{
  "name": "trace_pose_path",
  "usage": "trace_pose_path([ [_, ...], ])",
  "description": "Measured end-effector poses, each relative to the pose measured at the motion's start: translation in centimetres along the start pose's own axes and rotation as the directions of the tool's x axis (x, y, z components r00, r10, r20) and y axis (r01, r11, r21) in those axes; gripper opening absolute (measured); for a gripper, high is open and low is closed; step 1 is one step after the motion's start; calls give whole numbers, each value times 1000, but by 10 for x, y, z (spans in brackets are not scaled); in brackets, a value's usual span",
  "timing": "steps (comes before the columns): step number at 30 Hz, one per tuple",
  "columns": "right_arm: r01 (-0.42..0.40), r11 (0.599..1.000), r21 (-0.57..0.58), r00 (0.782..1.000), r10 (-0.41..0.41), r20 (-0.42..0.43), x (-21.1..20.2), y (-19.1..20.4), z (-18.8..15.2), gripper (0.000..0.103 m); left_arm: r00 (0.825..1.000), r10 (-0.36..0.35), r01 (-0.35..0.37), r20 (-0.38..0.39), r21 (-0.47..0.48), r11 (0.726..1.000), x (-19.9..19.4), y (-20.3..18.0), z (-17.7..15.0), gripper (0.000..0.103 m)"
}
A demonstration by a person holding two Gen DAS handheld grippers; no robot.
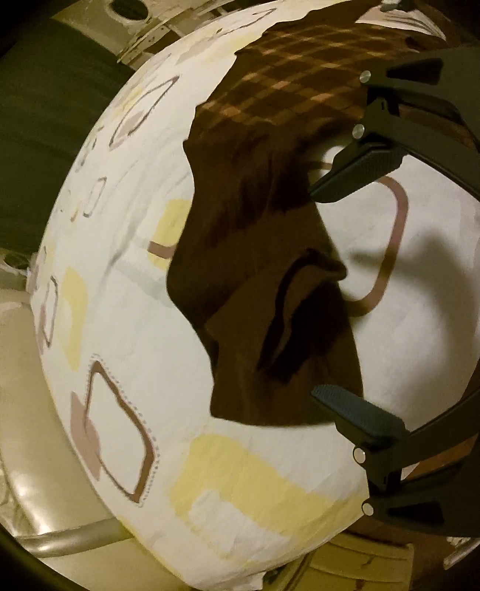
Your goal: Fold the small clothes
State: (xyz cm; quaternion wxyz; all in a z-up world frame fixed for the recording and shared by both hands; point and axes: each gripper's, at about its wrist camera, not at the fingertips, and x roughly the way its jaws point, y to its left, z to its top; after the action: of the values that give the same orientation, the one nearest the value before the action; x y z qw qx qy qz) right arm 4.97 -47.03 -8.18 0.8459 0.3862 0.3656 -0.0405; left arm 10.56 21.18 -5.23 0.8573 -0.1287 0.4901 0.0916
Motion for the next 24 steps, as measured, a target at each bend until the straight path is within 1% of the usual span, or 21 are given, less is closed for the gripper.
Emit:
trace_pose_path([
  [1, 0, 1000, 1, 1000, 0, -2, 1, 0, -1, 61, 1000, -4, 4, -14, -17, 1000, 4, 2, 2, 58],
  [2, -1, 1000, 1, 1000, 1, -3, 1, -1, -1, 61, 999, -15, 13, -52, -34, 999, 10, 4, 3, 35],
  [3, -1, 1000, 0, 1000, 1, -8, 2, -1, -2, 61, 996, -41, 37, -79, -57, 998, 15, 7, 3, 34],
  [4, -1, 1000, 0, 1000, 1, -12, 3, -1, -3, 61, 992, -82, 71, -98, -105, 992, 19, 13, 3, 34],
  [5, -1, 1000, 1, 1000, 1, -16, 4, -1, -3, 61, 991, -91, 78, -100, -124, 989, 19, 16, 1, 34],
  [7, -2, 1000, 4, 1000, 2, -21, 5, -2, -5, 62, 995, -56, 49, -81, -91, 995, 15, 14, -1, 34],
  [9, 1, 1000, 2, 1000, -1, -27, 8, -2, -7, 62, 999, -8, 7, -38, -28, 1000, 5, 8, -3, 21],
  [10, 2, 1000, 1, 1000, -2, -30, 9, -2, -8, 62, 1000, 8, -8, -24, -9, 1000, 0, 6, -3, 9],
  [11, 3, 1000, 1, 999, -3, -33, 9, -2, -9, 62, 1000, 17, -17, -15, -2, 1000, -3, 6, -2, 6],
  [12, 4, 1000, 0, 999, -4, -35, 10, -2, -10, 62, 1000, 28, -28, -1, 4, 1000, -7, 7, -1, 5],
  [15, 5, 1000, -7, 999, -6, -39, 10, 0, -12, 62, 995, 91, -92, 38, 18, 996, -19, 14, 5, 4],
  [18, 2, 1000, -11, 999, -3, -39, 8, 3, -13, 62, 987, 145, -145, 71, 5, 989, -32, 32, 16, 4],
  [20, 2, 1000, -16, 999, -2, -40, 7, 6, -14, 62, 979, 186, -184, 88, -28, 983, -42, 52, 24, 4],
  [23, -1, 1000, -23, 999, 0, -40, 7, 11, -17, 62, 960, 263, -253, 92, -110, 961, -55, 91, 29, 4],
  [24, 0, 1000, -26, 999, -1, -42, 8, 13, -18, 62, 957, 277, -264, 89, -132, 955, -58, 102, 29, 4],
])
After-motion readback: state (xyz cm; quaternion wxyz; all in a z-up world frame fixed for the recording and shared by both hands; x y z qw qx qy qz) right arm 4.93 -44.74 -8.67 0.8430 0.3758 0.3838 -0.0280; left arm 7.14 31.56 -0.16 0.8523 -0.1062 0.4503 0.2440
